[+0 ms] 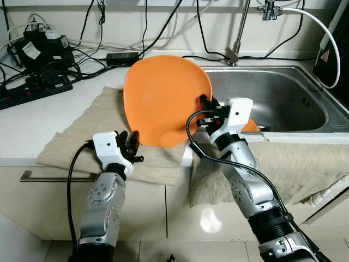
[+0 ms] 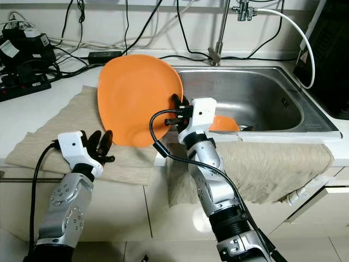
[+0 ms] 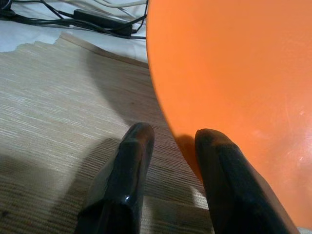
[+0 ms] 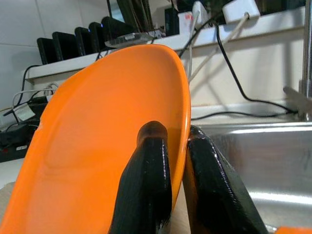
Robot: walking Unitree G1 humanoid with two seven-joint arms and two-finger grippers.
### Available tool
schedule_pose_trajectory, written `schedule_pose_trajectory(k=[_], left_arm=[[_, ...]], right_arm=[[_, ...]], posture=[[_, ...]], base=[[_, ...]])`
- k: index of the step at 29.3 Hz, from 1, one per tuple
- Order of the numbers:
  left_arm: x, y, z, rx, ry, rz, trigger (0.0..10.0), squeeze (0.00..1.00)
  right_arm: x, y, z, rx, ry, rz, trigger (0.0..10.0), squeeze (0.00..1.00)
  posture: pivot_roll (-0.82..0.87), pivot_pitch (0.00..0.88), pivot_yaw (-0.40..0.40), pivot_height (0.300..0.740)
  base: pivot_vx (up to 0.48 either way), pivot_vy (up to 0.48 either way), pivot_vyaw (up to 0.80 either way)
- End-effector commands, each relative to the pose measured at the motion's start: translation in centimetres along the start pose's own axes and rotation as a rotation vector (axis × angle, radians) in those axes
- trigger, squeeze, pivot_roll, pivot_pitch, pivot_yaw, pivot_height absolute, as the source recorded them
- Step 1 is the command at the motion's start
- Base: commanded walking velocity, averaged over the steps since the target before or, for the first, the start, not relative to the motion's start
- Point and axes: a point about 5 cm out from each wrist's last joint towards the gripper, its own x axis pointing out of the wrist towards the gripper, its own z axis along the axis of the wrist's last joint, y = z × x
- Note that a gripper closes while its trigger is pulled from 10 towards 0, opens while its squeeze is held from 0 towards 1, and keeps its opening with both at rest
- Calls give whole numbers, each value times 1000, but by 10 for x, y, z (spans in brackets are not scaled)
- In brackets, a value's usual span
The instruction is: Kitchen organization
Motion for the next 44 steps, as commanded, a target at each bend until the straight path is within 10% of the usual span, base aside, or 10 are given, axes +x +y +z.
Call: schedule_pose_trajectory(k=[1,44], left_arm=[[1,4,-2,18,20,17,10000,0],[5,3,-2,18,5,11,10000,0]], right_arm=[[-36,-27,-56,-208,307,-34,0,0],[-44,-33,-57,-240,290,-65,0,0]], posture=[[85,0,-19,740],[64,0,-11,740]], base=[[0,0,0],[-190,0,0]])
